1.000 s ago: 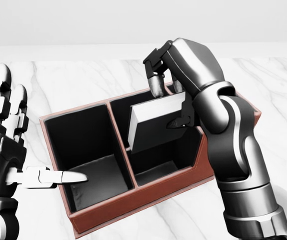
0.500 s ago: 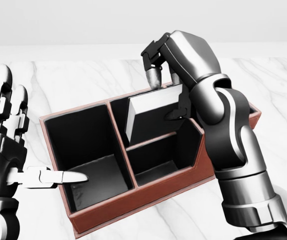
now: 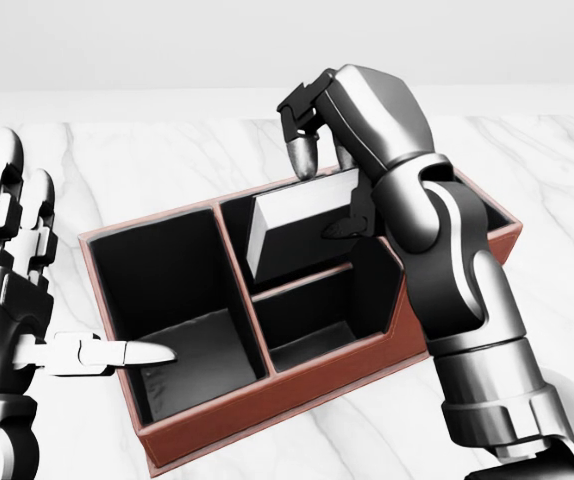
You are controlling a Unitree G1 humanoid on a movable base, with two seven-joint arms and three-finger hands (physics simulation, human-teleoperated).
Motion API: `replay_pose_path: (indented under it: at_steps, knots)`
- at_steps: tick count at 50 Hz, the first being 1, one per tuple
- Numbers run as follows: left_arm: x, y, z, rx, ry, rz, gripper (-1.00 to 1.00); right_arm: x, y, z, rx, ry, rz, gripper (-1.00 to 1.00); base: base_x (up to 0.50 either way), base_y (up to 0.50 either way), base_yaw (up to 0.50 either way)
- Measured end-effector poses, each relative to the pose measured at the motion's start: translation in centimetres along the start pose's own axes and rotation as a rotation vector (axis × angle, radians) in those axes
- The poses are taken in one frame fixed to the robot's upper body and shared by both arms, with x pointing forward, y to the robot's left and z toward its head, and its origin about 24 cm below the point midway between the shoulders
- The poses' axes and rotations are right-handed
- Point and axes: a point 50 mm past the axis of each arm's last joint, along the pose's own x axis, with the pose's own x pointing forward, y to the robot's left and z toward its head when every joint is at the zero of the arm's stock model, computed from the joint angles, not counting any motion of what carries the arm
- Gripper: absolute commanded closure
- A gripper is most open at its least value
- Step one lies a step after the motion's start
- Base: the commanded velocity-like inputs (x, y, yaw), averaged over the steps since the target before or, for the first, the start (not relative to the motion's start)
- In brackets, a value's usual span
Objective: Pick up the book and place it in the front compartment of the caddy.
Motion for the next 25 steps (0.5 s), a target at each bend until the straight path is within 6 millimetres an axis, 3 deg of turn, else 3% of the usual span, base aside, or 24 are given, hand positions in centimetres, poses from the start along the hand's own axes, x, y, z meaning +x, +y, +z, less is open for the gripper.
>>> replay_pose_path:
  at_steps: [25]
  knots:
    - [0.0,0.0,-0.1,0.002,0.004,0.000,-1.00,0.1,1.1,-2.0,-0.013,0.067,-0.071,1.00,0.00,0.00,0.00]
